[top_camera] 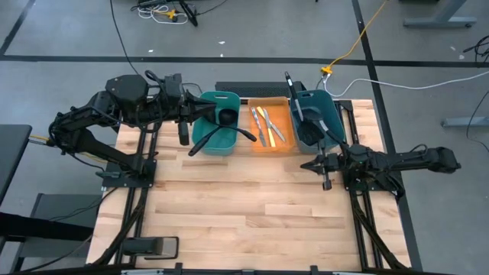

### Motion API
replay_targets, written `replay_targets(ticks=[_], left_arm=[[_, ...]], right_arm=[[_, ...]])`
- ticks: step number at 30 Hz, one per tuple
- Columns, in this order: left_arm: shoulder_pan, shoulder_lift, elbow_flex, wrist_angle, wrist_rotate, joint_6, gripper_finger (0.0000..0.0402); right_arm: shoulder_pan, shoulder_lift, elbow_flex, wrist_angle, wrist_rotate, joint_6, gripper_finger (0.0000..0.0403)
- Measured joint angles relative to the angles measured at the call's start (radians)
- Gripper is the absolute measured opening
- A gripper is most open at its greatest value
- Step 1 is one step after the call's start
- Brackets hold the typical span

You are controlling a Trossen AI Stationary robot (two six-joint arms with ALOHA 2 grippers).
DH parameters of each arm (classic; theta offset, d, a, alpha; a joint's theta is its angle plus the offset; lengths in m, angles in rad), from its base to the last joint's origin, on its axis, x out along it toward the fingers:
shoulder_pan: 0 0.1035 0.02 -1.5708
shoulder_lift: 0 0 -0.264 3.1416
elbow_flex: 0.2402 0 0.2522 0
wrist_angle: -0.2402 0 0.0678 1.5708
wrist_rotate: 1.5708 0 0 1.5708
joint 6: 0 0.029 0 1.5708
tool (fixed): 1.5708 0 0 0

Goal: Pick & Place Kitchen Items
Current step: Return to Home Position

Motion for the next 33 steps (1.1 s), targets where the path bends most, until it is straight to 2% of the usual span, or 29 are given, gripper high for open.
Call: replay_targets(ticks=[11, 18, 23, 33], left_arm=[[0.0, 0.0, 0.0, 0.0, 0.0, 0.0, 0.0022], [0.0, 0.0, 0.0, 0.0, 0.0, 0.0, 0.0022], [0.0, 0.0, 0.0, 0.0, 0.0, 0.0, 0.0022], [0.0, 0.0, 0.0, 0.0, 0.0, 0.0, 0.0022]], right_arm=[[-0.081, -0.197, 0.001, -0.164, -0.013, -0.032, 0.0003], [-0.091, -0.302, 0.001, -0.231, -0.038, -0.032, 0.0003], [-0.09, -0.342, 0.001, -0.228, -0.037, -0.032, 0.0003], [-0.038, -0.342, 0.001, -0.23, -0.022, 0.0, 0.0006]])
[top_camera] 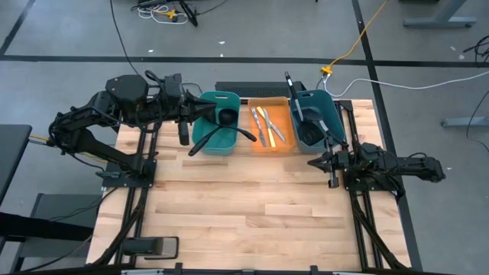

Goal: Pick & Place Kitchen Items
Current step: Return to Home Position

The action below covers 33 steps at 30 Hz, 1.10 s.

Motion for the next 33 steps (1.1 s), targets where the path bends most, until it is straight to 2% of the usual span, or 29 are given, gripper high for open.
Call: replay_targets(ticks=[33], left_arm=[[0.0, 0.0, 0.0, 0.0, 0.0, 0.0, 0.0022]], right_arm=[[0.01, 0.006, 0.001, -0.003, 0.021, 0.01, 0.0022]])
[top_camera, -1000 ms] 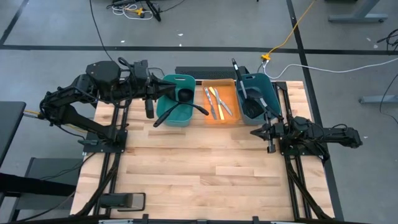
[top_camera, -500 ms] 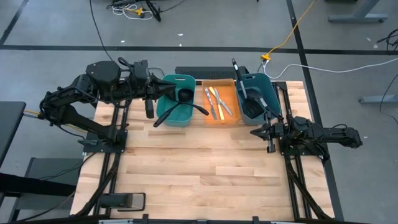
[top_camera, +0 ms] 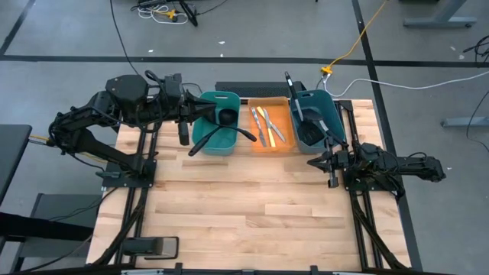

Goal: Pick & Place Kitchen Items
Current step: Return to Home Position

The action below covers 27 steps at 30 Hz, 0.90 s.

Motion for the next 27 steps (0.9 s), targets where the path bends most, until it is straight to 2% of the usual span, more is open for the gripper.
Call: replay_targets(ticks=[16, 21, 27], left_arm=[[0.0, 0.0, 0.0, 0.0, 0.0, 0.0, 0.0022], [0.0, 0.0, 0.0, 0.071, 0.0, -0.023, 0.0022], [0.0, 0.009, 0.0, 0.07, 0.0, 0.017, 0.0022]], right_arm=[[0.0, 0.0, 0.0, 0.0, 0.0, -0.001, 0.0023], [0.0, 0.0, 0.0, 0.0, 0.0, -0.001, 0.0023], [0.0, 0.0, 0.0, 0.0, 0.0, -0.001, 0.0023]])
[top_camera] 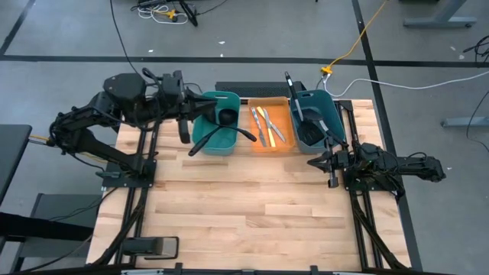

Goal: Pick & Place Kitchen Items
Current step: Return to Home Position

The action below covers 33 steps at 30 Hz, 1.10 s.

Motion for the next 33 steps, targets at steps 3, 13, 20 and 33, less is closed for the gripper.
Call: replay_targets(ticks=[3, 13, 20, 33], left_arm=[[0.0, 0.013, -0.003, -0.016, 0.002, 0.002, 0.0022], [0.0, -0.14, -0.437, 0.451, 0.113, 0.042, 0.0022], [0.02, -0.389, -0.821, 0.674, 0.201, -0.024, 0.0022], [0.028, -0.863, -1.296, 0.74, 0.358, 0.016, 0.0022]], right_arm=[[0.0, 0.0, 0.0, 0.0, 0.0, 0.0, 0.0023], [0.0, 0.0, 0.0, 0.0, 0.0, 0.0, 0.0023], [0.0, 0.0, 0.0, 0.001, 0.0, 0.0, 0.0023], [0.0, 0.0, 0.0, 0.004, 0.0, 0.0, 0.0023]])
